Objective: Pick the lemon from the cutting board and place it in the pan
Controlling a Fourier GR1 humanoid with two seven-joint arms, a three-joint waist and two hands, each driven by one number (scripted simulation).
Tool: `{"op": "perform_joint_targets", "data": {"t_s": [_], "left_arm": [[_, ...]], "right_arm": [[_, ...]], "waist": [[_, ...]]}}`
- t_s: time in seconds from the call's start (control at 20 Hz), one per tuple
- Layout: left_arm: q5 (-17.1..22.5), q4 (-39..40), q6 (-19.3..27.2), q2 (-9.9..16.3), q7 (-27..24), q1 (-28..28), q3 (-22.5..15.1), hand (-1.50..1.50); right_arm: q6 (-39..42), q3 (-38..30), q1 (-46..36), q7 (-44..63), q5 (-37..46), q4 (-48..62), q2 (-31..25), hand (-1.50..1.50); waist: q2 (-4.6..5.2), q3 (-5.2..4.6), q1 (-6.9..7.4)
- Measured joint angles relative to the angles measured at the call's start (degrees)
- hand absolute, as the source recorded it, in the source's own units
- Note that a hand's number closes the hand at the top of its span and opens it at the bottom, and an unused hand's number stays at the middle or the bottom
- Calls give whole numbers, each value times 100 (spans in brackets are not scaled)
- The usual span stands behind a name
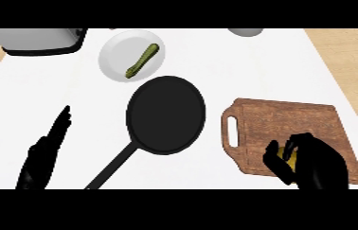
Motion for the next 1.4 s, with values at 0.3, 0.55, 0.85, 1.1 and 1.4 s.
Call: {"op": "perform_joint_targets", "data": {"t_s": [0.3, 0.55, 0.85, 1.1, 1.4], "left_arm": [[15, -12, -112, -19, 73, -232, -64, 0], [-53, 26, -170, -81, 28, -299, -135, 0], [-118, -77, -196, -131, 169, -431, -194, 0], [-109, 33, -260, -132, 86, -516, -179, 0], [-150, 166, -279, -194, 28, -650, -217, 0]], "right_arm": [[-45, 1331, -325, 305, 1886, -845, 328, 150], [-96, 1754, -1317, 585, 2222, -366, 740, 150], [-560, 1437, -2516, 784, 1423, 839, 877, 150], [-1288, 913, -3359, 636, 604, 2135, 908, 150], [-2190, 631, -4240, 452, -324, 4047, 918, 150]], "waist": [[79, 18, 223], [132, 30, 362], [171, 39, 476], [208, 42, 572], [235, 43, 667]]}}
